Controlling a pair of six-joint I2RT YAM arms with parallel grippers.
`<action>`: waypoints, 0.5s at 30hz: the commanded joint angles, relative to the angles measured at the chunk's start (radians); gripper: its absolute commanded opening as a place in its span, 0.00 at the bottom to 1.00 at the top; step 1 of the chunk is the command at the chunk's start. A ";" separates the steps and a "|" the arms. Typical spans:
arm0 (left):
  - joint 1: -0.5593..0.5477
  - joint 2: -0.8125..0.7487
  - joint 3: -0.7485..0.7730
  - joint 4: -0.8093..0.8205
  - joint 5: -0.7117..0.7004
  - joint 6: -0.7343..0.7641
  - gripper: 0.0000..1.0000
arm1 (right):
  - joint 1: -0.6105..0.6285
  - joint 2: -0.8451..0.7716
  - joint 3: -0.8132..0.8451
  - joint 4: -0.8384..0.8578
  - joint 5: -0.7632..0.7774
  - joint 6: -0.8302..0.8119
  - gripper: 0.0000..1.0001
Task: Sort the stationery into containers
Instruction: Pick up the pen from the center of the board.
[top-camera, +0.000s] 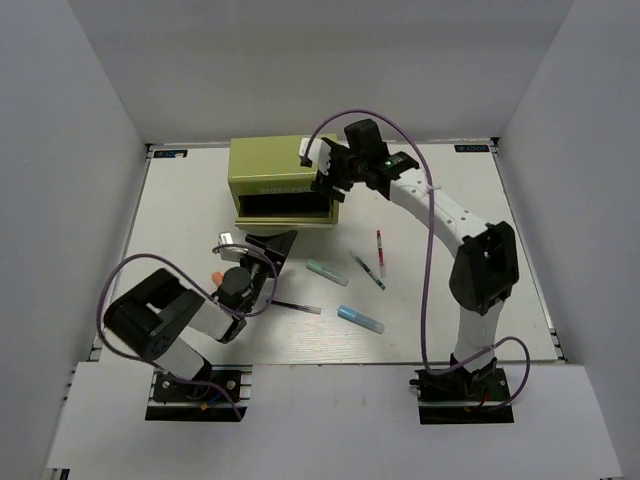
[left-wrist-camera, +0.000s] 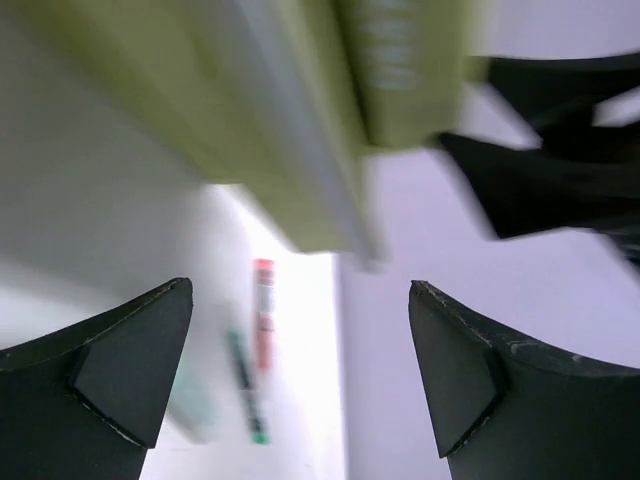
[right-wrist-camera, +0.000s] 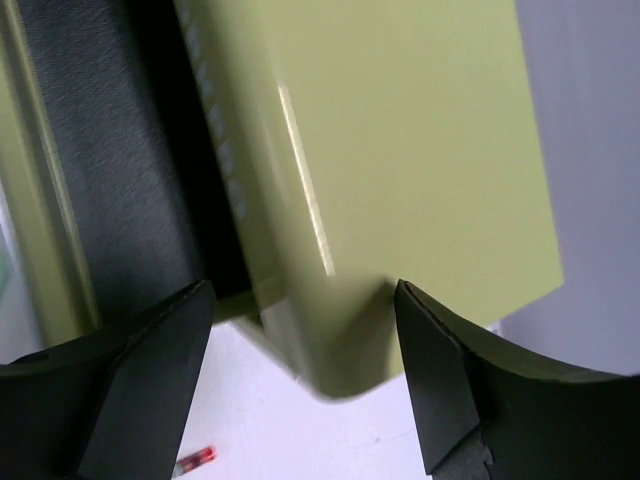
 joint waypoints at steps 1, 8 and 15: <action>-0.006 -0.150 -0.003 0.168 0.122 0.094 0.99 | -0.013 -0.145 -0.095 -0.051 0.003 0.018 0.78; 0.003 -0.666 -0.013 -0.594 0.230 0.168 0.99 | -0.019 -0.435 -0.393 -0.038 -0.039 0.051 0.63; 0.016 -1.233 0.047 -1.515 0.068 0.189 0.99 | 0.006 -0.630 -0.742 -0.088 -0.233 0.173 0.00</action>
